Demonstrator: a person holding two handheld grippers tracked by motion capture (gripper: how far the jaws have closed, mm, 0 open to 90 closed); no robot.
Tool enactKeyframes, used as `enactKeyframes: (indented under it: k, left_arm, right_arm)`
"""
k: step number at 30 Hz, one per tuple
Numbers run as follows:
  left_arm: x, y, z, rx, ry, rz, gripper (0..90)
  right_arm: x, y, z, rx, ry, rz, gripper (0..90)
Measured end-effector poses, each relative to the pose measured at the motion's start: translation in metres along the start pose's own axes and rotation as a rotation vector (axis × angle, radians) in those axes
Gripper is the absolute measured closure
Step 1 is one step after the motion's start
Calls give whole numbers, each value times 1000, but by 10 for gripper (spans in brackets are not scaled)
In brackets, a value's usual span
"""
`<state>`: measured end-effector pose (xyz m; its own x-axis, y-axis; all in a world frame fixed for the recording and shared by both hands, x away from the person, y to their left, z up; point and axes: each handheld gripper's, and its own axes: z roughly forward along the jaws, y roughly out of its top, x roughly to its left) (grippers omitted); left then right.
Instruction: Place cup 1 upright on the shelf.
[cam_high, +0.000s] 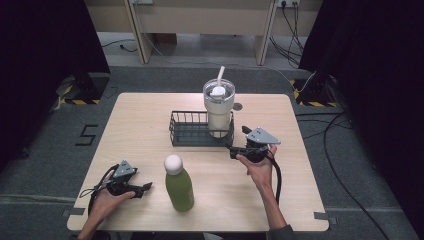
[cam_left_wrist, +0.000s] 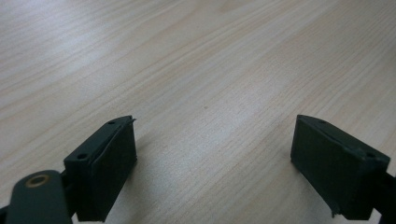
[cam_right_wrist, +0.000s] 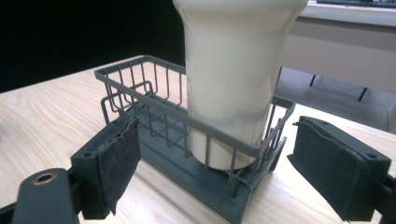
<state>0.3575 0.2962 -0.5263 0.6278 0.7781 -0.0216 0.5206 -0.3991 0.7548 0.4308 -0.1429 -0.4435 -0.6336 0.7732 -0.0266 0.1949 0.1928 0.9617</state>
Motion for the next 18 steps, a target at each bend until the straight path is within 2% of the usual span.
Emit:
enactKeyframes:
  k: [12,18]
  left_arm:
    - [0,0,-1,2,-7,8,135]
    - [0,0,-1,2,-9,10,135]
  right_arm:
    - [-3,-11,-7,24,-5,0,153]
    - [-2,-12,-14,17,0,2,153]
